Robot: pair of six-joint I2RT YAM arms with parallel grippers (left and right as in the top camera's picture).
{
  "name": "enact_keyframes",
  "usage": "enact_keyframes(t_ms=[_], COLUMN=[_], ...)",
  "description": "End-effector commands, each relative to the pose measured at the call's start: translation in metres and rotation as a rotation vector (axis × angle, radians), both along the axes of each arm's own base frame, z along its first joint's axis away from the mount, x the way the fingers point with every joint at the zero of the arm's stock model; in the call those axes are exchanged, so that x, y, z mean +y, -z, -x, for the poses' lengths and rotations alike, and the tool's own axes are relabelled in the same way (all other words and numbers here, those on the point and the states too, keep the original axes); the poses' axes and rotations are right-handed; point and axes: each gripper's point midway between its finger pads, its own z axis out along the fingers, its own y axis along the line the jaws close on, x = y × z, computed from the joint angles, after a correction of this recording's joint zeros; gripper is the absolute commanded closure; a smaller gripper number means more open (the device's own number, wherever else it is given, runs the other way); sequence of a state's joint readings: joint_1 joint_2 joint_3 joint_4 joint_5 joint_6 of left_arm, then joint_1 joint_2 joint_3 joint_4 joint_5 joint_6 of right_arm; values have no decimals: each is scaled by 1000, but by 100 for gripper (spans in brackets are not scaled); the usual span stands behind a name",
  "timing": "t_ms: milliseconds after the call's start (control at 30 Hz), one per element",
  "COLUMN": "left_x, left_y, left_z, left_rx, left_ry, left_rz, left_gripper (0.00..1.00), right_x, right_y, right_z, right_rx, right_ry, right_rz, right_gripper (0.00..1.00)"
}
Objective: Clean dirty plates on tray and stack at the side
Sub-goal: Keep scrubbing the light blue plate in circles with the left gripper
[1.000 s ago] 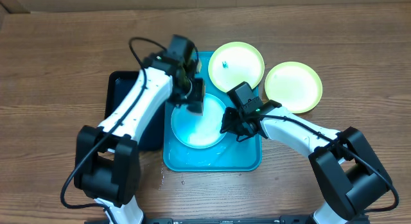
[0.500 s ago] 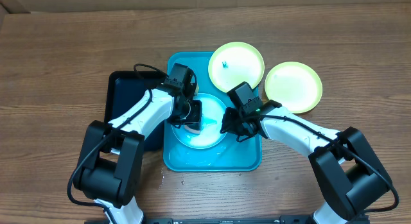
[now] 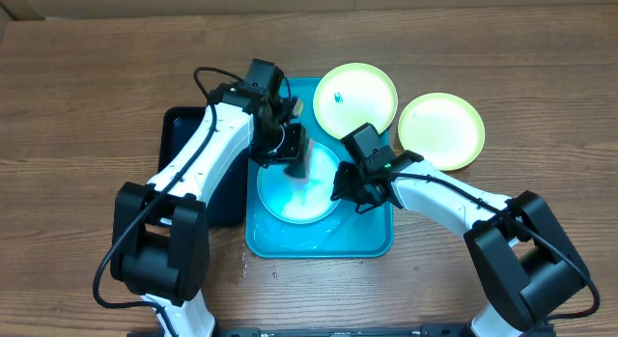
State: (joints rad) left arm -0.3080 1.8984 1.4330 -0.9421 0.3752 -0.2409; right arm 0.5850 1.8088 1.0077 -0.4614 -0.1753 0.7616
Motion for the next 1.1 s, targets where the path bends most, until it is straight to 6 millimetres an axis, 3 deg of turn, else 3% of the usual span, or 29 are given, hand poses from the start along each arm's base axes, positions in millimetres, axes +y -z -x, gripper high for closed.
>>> enact_keyframes(t_ms=[0,133,333,500,600,700,900,1000,1067], left_x=[26,44,49,23,-4,-19,-42,-32,-14], left_y=[22,49,87,102,91,74,-8,-35,-36], left_z=[11,23,36,50,50,39,-14,-35,-41], left_rx=[8,28,45,153,170,158,30,-47,-79], left_ry=[-11,-63,-106,-77,-27,-23,19,0,-23], left_rz=[-187,-286,-288,-145,18,98,167,80,-44], left_gripper=[96,96,96,96,96,96,96,96,96], right_x=[2,2,2,2,2,2,2,2,2], right_y=[-4,-4,-4,-4,-4,-4,-4,-4,-4], right_z=[1,1,1,0,0,0,0,0,0], right_rx=[-12,-13,-13,-16,-16,-15,-15,-15,-16], right_ry=[-8,-8,-8,-7,-7,-7,-7,-7,-7], right_rz=[-8,-9,-9,-7,-7,-7,-6,-7,-7], right_gripper=[96,96,96,96,96,96,96,96,96])
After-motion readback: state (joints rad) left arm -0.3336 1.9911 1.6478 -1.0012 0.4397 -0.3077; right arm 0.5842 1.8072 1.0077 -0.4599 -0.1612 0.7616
